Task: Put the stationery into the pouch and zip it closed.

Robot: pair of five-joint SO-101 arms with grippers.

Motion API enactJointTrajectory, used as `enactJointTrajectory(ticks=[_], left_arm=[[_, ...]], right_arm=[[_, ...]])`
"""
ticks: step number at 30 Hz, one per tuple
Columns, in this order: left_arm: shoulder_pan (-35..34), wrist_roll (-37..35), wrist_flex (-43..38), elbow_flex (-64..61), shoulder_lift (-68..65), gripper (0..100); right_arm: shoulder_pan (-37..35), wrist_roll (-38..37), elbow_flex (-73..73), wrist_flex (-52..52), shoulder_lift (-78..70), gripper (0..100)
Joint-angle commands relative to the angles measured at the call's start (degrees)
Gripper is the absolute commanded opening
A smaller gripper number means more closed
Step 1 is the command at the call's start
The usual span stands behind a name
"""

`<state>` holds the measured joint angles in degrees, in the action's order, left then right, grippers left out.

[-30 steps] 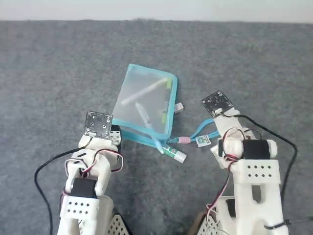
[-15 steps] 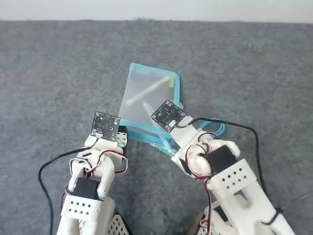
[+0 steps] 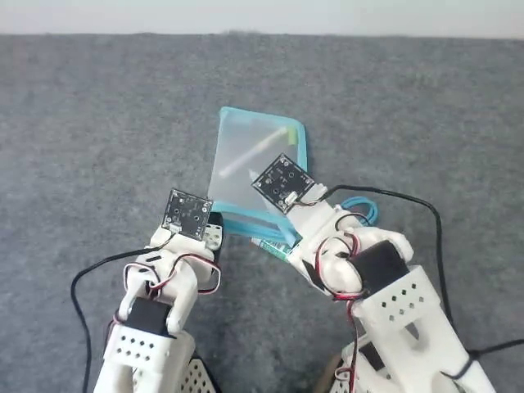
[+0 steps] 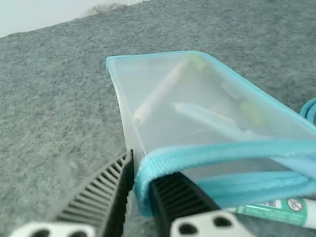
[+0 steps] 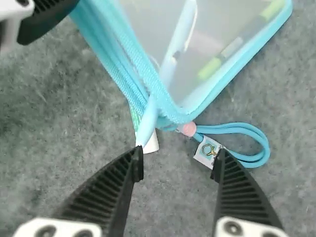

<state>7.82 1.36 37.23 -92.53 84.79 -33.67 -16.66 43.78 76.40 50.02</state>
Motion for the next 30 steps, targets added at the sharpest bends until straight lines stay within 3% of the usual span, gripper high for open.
enactJointTrajectory(ticks=[1, 15, 30], left_arm=[[0.7, -0.5, -2.7, 2.2, -0.5, 1], [0.7, -0.4, -2.6, 2.0, -0.4, 1], [0.7, -0.4, -2.6, 1.9, -0.5, 1]], right_arm=[[-0.8, 2.6, 2.1, -4.4, 1.9, 21.7], [-2.5, 3.7, 3.3, -5.3, 1.3, 21.6], [-2.7, 4.2, -1.5, -10.8, -13.3, 21.6]])
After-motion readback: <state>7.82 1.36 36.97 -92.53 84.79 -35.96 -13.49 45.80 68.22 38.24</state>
